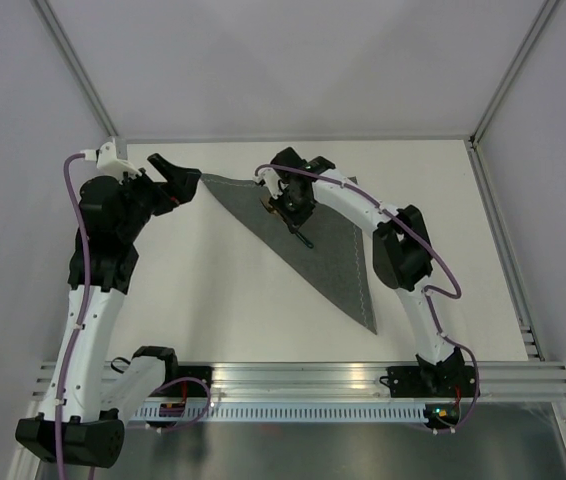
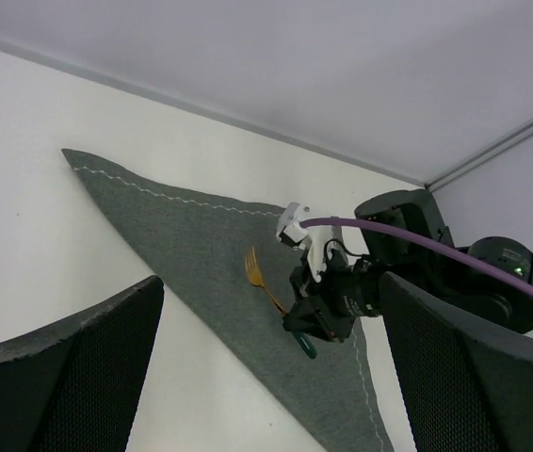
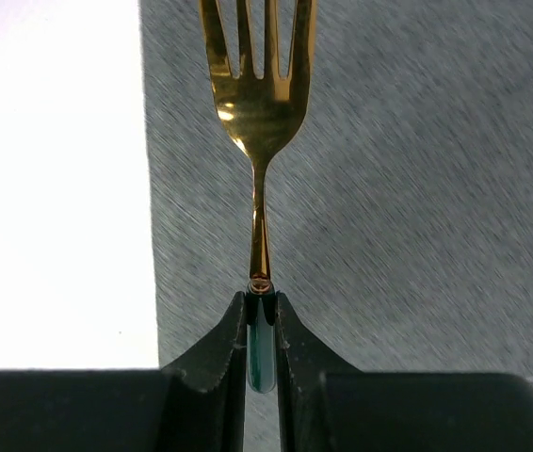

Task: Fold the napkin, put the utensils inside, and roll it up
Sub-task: Place the utensil onto the napkin

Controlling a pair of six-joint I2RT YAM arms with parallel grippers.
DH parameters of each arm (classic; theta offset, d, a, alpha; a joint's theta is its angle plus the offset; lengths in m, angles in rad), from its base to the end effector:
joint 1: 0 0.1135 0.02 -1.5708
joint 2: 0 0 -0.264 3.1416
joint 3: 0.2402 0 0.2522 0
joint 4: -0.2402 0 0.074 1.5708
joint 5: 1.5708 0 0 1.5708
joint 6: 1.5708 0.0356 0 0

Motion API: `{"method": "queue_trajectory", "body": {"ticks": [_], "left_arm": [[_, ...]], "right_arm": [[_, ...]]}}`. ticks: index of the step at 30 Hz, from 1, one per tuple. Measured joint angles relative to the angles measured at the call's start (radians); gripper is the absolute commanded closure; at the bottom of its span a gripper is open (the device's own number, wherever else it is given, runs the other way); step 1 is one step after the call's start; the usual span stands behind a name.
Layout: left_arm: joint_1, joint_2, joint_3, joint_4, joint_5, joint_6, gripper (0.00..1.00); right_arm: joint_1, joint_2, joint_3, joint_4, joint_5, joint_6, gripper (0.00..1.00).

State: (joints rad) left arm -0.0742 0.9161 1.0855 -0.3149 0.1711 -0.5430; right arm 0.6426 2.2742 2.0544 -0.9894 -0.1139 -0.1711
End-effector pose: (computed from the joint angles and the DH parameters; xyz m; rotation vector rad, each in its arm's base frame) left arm 0.1975 -0.0208 0.4075 -0.2798 1.7292 -0.6012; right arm 0.3831 0.2918 0.2177 -1.1362 2.5632 0.2751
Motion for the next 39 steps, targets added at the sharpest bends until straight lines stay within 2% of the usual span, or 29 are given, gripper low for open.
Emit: {"method": "queue_trajectory", "body": {"ticks": [8,16,39], "left_arm": [[0.0,-0.01,0.019,-0.073,-0.023,0.002,0.0],[0.0,-0.005,0.041,-0.11,-0.031,0.012,0.0],[0.0,0.023,0.046,-0.111,-0.031,0.02,0.0]], "right_arm": [[0.068,0.08,0.038,-0.012,0.004,0.019,1.0],[0.082,0.159,0.127,-0.027,0.006,0.037,1.0],[0.082,0.209,0.159,-0.045,0.006,0.082,1.0]]}}
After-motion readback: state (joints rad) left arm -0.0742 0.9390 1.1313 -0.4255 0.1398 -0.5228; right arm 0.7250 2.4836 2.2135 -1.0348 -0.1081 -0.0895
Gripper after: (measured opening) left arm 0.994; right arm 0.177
